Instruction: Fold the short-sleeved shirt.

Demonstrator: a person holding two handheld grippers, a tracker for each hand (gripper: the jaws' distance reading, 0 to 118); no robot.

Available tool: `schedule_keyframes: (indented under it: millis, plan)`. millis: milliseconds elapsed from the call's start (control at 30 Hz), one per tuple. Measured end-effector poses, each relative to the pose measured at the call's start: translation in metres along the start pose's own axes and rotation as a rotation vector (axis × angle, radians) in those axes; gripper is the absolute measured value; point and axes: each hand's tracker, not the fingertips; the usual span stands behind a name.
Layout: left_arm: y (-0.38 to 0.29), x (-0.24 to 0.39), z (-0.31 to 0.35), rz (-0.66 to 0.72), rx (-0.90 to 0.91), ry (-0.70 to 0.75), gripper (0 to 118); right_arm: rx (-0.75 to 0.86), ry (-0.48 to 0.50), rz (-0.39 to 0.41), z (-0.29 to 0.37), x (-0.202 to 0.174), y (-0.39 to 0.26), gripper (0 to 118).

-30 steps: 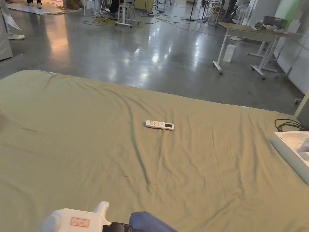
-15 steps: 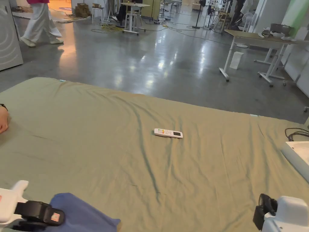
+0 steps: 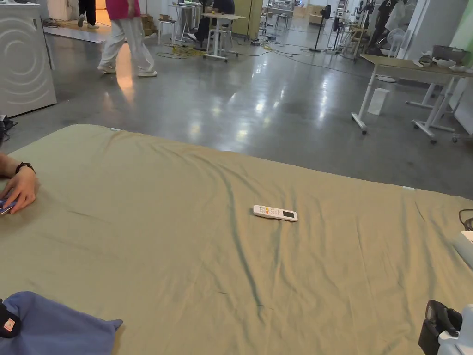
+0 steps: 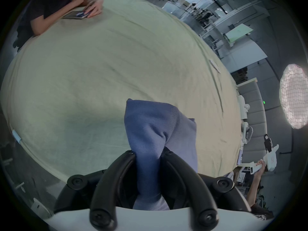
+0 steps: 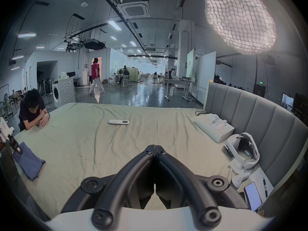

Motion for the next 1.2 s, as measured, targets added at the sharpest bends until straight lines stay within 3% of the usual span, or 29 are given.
schedule_keyframes:
  millis: [133, 233, 333, 400, 567, 800, 967, 1200]
  plan:
    - [-0.001, -0.004, -0.008, 0.028, -0.011, 0.018, 24, -0.01, 0.01, 0.002, 0.0, -0.003, -0.003, 0]
    - [-0.003, -0.006, 0.0, -0.001, 0.025, 0.16, 48, -0.01, 0.019, 0.005, 0.0, -0.005, -0.002, 0]
    - [-0.006, -0.006, 0.019, -0.007, 0.098, 0.22, 54, -0.002, 0.028, 0.012, 0.004, -0.006, 0.001, 0]
    - [-0.006, -0.006, 0.035, -0.009, 0.166, 0.249, 66, 0.004, 0.034, 0.014, 0.006, -0.006, 0.002, 0]
    - [-0.017, 0.021, 0.065, -0.126, 0.398, 0.316, 66, 0.013, 0.046, 0.004, 0.008, -0.007, 0.004, 0]
    - [-0.056, 0.115, 0.053, -0.321, 0.705, 0.219, 66, 0.032, 0.059, -0.005, 0.01, -0.01, 0.007, 0]
    - [-0.091, 0.196, 0.027, -0.453, 0.913, 0.036, 66, 0.036, 0.064, -0.031, 0.009, -0.015, 0.012, 0]
    - [-0.112, 0.296, -0.033, -0.533, 0.928, 0.089, 66, 0.049, 0.072, -0.007, 0.008, -0.027, 0.016, 0]
